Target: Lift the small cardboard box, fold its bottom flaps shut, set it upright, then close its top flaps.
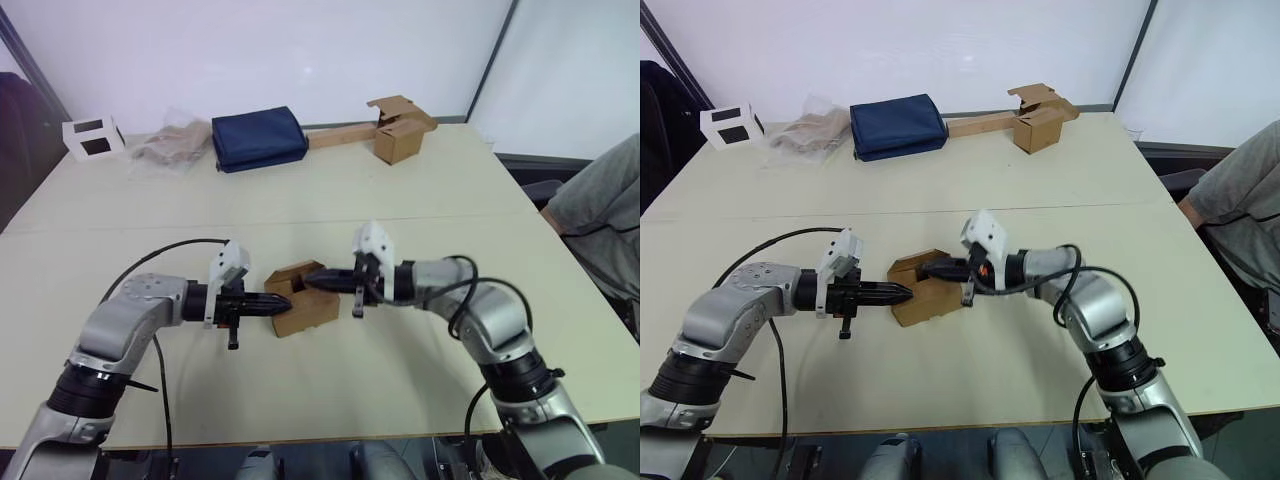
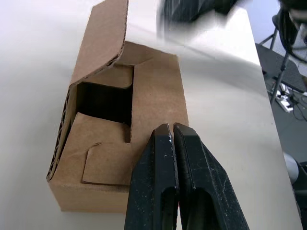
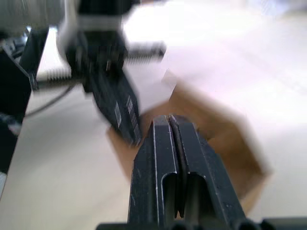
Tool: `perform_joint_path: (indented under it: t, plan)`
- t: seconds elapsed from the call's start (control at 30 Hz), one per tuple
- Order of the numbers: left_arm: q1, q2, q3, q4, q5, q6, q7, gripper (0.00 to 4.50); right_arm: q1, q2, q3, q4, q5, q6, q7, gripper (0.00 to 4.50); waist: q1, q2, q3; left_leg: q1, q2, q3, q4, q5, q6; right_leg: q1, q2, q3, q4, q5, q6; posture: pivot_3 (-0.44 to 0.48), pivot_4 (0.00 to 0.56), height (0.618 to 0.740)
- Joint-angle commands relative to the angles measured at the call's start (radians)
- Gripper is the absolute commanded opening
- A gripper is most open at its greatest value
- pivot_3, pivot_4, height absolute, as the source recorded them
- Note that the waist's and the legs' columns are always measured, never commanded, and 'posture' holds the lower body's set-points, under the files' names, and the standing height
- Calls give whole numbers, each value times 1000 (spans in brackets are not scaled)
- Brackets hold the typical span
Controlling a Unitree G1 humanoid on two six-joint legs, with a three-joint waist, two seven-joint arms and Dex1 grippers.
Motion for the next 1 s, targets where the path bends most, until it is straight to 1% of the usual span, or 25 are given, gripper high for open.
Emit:
perform_joint_path:
  t: [0.03,0.2,0.27,0.37,0.43,0.57,0.63,0.77,0.8,0.93,1.0]
  plan:
    - [8,19,16,-24,-7,-5,-2,93,-97,17,-23,47,21,-24,20,0,-1,0,0,0,0,0,0,0,0,0,0,0,0,0,0,0,150,740]
    - [3,21,13,-22,-4,-7,-5,93,-186,105,121,321,-120,-177,74,0,-12,0,0,1,0,0,-1,0,0,0,0,0,0,0,0,0,150,740]
    - [0,20,10,-18,-1,-10,-6,93,-195,130,154,391,-158,-226,91,0,-13,0,0,0,0,0,-1,0,0,-1,0,0,0,0,0,0,150,740]
    - [-6,14,6,-8,7,-18,-2,93,-172,178,183,474,-197,-272,84,0,-12,0,0,0,0,0,-1,0,0,-1,0,0,-1,0,0,0,150,740]
    - [-9,15,4,1,16,-27,1,93,-129,186,196,450,-198,-266,94,0,-11,0,0,0,0,0,-1,0,0,-1,0,0,0,0,0,0,150,740]
    - [-20,32,23,-8,7,-16,-1,93,-41,163,203,344,-194,-238,105,0,-11,0,0,-1,0,0,-1,0,0,-1,0,0,0,0,0,0,150,740]
    - [-19,48,42,-5,-1,-7,-2,93,-19,161,198,337,-207,-240,89,0,-12,0,0,0,0,0,-1,0,0,-1,0,0,0,0,0,0,150,740]
    - [-9,101,65,33,-2,-33,-49,93,11,154,196,327,-227,-246,63,0,-12,0,0,0,0,0,-1,0,0,-1,1,0,1,0,0,0,150,740]
    - [-30,97,64,57,-2,-37,-52,93,19,154,186,313,-220,-237,53,0,-12,0,0,0,0,0,-1,0,0,-1,0,0,1,0,0,0,150,740]
    - [-150,11,47,137,-6,-39,-18,93,52,130,154,191,-180,-164,38,0,7,0,0,0,0,0,1,0,-1,0,0,-1,1,0,0,0,150,740]
    - [-177,-12,44,154,-5,-34,-16,93,62,121,145,145,-165,-135,36,0,13,0,0,-1,-1,0,1,0,-1,0,-1,-1,0,0,0,0,150,740]
